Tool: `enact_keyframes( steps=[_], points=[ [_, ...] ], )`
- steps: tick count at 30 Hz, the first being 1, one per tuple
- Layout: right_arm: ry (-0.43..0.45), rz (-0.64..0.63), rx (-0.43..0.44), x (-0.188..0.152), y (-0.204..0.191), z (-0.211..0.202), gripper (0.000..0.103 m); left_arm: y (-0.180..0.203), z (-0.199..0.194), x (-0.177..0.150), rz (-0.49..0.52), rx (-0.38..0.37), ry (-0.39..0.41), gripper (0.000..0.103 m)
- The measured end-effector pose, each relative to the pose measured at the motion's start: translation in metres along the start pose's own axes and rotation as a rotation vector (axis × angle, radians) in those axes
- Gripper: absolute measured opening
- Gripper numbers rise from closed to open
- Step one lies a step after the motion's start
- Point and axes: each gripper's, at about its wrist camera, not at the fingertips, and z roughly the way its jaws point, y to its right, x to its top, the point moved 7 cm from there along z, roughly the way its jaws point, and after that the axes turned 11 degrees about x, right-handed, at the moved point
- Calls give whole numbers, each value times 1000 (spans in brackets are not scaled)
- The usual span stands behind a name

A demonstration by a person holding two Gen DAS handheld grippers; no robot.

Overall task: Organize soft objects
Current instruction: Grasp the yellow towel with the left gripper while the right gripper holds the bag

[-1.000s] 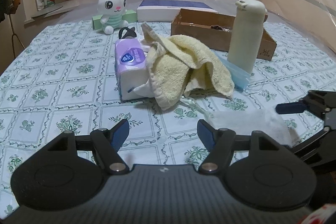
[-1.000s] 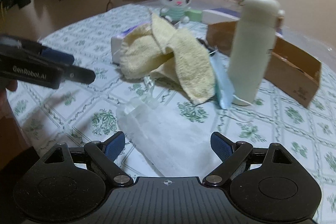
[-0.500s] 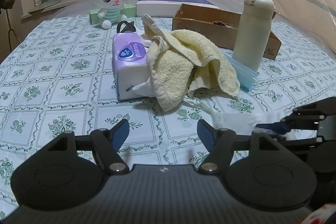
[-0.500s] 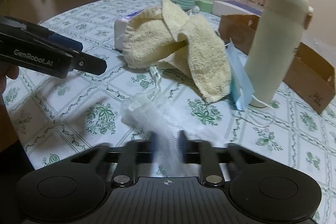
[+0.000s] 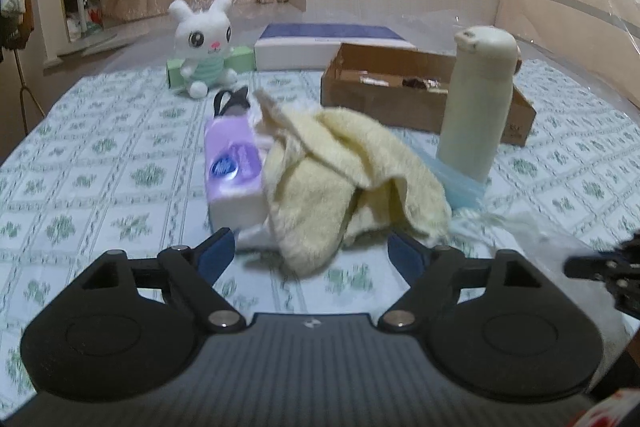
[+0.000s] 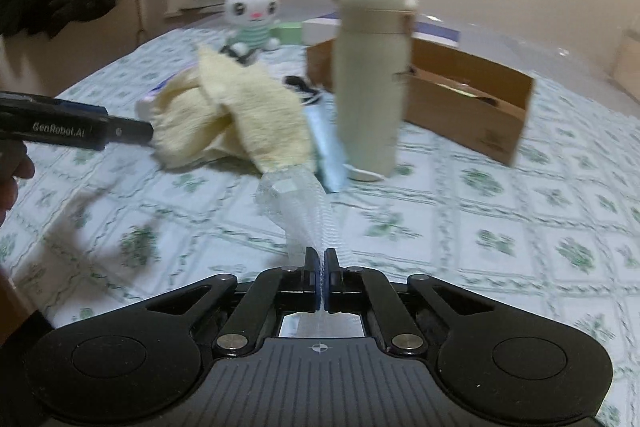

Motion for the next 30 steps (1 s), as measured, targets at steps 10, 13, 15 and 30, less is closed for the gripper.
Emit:
enact_keyframes(
  steps=[10, 13, 15, 30],
  points=[
    [28, 58, -56, -4, 32, -16, 1, 20, 47, 33, 28, 55, 35, 90],
    [28, 72, -63, -6, 39, -14, 1, 27, 62, 34, 18, 49, 16, 90],
    [26, 79, -67, -8, 43, -13, 1, 35, 65, 35, 11, 35, 25, 91],
    [31, 136, -86, -17, 73, -6, 1, 104, 94, 27, 280, 146, 96, 76]
  ],
)
